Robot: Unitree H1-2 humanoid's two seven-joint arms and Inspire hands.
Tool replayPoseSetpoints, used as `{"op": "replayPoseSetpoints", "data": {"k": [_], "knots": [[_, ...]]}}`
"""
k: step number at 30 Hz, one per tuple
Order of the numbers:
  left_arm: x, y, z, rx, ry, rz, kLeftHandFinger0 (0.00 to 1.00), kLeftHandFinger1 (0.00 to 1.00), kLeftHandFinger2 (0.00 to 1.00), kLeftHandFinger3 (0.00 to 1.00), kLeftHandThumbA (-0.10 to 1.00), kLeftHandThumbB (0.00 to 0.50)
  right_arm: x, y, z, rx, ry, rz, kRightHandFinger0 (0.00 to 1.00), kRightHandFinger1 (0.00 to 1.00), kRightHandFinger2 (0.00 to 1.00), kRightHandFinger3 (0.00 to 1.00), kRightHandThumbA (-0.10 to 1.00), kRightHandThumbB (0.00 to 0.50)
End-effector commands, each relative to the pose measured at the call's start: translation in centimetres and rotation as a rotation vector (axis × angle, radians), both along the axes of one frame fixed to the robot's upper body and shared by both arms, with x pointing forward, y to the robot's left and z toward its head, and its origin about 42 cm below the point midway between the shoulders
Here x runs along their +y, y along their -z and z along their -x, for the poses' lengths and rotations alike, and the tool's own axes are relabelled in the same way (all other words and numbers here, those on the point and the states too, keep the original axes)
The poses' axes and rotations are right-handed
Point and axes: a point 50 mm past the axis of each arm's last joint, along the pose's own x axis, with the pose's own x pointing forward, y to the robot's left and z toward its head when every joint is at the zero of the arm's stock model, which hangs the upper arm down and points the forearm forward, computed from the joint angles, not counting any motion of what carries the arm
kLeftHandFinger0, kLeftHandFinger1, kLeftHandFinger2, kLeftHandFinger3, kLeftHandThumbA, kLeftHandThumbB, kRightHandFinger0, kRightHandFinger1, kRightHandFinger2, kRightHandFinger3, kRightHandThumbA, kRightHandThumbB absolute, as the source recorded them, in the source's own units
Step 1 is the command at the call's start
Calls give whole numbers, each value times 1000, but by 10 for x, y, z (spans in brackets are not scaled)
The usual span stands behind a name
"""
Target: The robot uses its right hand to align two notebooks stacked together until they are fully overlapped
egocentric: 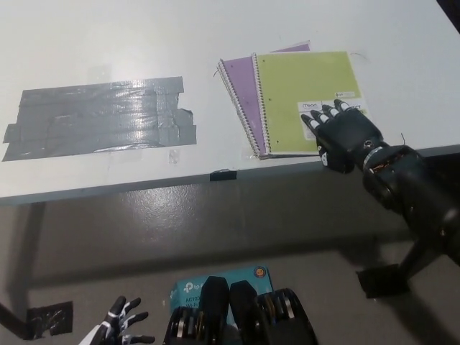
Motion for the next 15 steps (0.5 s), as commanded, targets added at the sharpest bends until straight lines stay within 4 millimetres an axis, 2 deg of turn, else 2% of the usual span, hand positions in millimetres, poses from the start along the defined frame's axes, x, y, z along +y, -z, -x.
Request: {"op": "replayPoseSetpoints", "data": {"k": [1,5,6,7,9,10,13,15], "knots": [[0,-10,-3,-27,32,-23,639,679,917,1000,1000,500,13,37,20,123,-212,176,1000,1000,1000,1000,1000,448],[0,-11,-5,-40,43,-24,655,708,932,1000,1000,500,13,33,19,53,-295,250,1000,1000,1000,1000,1000,449],[0,-11,-5,-36,41,-23,711,735,937,1000,1000,500,13,32,18,52,-296,252,1000,1000,1000,1000,1000,452],[1,-11,-6,-36,41,-24,717,736,937,1000,1000,500,13,31,18,49,-296,252,1000,1000,1000,1000,1000,453],[1,-12,-6,-44,46,-28,716,739,935,1000,1000,500,12,30,17,27,-305,243,1000,1000,1000,1000,1000,450],[1,-12,-7,-41,45,-29,661,697,920,1000,1000,500,10,29,16,23,-299,252,1000,1000,1000,1000,1000,446],[1,-13,-7,-39,44,-34,666,719,937,1000,1000,500,6,26,14,-18,-305,234,1000,1000,1000,1000,1000,439],[1,-13,-7,-44,48,-43,679,737,945,1000,1000,500,4,26,11,-45,-296,249,1000,1000,1000,1000,1000,457]]}}
